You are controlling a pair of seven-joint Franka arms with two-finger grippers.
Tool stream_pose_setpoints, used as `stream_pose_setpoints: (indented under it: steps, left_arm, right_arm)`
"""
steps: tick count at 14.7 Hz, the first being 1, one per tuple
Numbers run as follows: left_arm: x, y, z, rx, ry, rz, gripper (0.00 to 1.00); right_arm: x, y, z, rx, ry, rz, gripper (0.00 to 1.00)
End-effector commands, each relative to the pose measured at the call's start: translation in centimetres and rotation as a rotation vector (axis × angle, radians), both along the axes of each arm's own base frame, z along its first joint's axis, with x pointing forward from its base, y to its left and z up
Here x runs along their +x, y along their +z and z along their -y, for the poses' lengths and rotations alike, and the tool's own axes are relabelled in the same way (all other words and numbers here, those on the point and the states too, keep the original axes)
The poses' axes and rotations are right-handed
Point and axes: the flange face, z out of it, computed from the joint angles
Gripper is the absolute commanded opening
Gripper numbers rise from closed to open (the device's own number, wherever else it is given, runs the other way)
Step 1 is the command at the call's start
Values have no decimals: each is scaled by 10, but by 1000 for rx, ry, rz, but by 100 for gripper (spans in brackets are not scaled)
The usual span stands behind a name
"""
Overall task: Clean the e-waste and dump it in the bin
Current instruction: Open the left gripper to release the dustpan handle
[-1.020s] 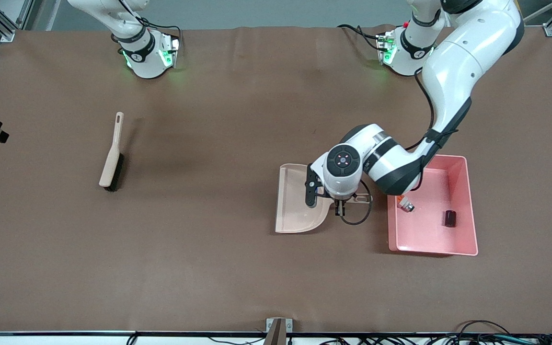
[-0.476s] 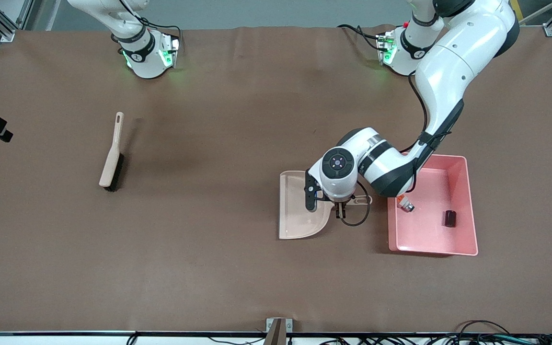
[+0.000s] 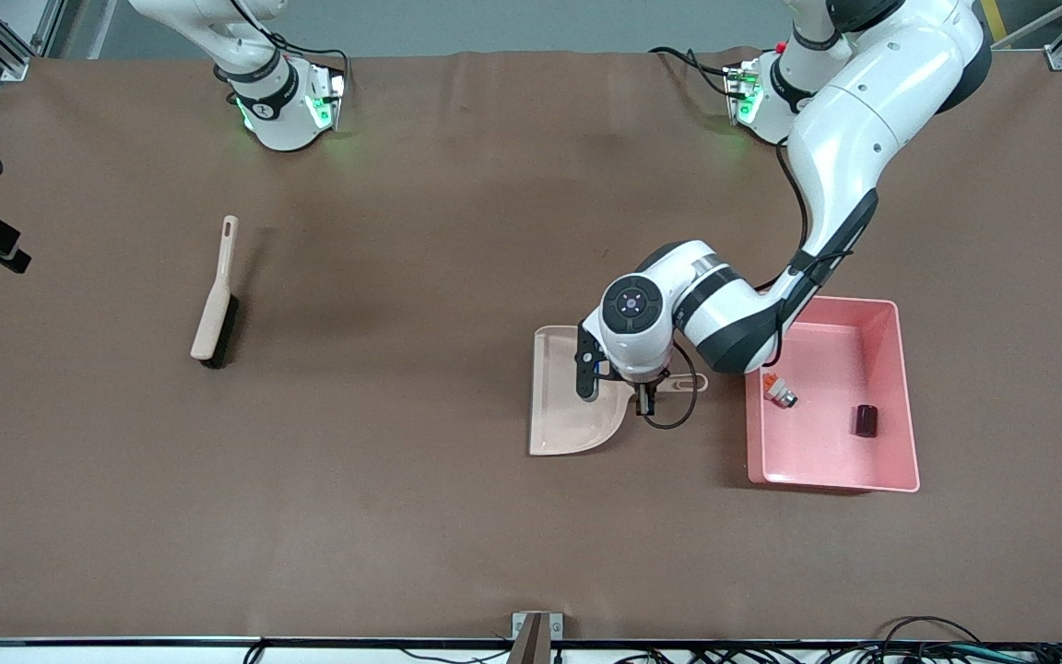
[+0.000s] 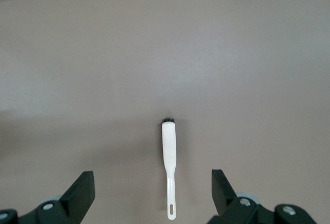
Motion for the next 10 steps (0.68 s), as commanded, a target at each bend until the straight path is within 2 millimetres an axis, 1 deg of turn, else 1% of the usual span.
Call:
stream_pose_setpoints:
  steps: [1,2,4,5,8,9,10]
  left_arm:
    - [2,-8,1,5,-4,5,5]
    - [2,-9,1,6,-6,6,7]
    - [2,-12,2,2,-13,14,20]
    - [3,-12,3,-5,-14,17,24]
    - [4,-11,3,2,-38,31,25]
    - [4,-11,3,2,-39,30,32]
    - [4,-11,3,0,-30,30,49]
  right_arm:
    - [-8,4,-1,-10,3,-9,100]
    - [-8,4,0,-10,2,-9,100]
    - [-8,4,-2,-10,5,-10,100]
    - [-9,3,-2,-9,3,-19,100]
    - [-9,2,-1,-9,4,-22,100]
    - [-9,2,-1,-9,4,-24,100]
    - [-9,2,0,-8,3,-25,100]
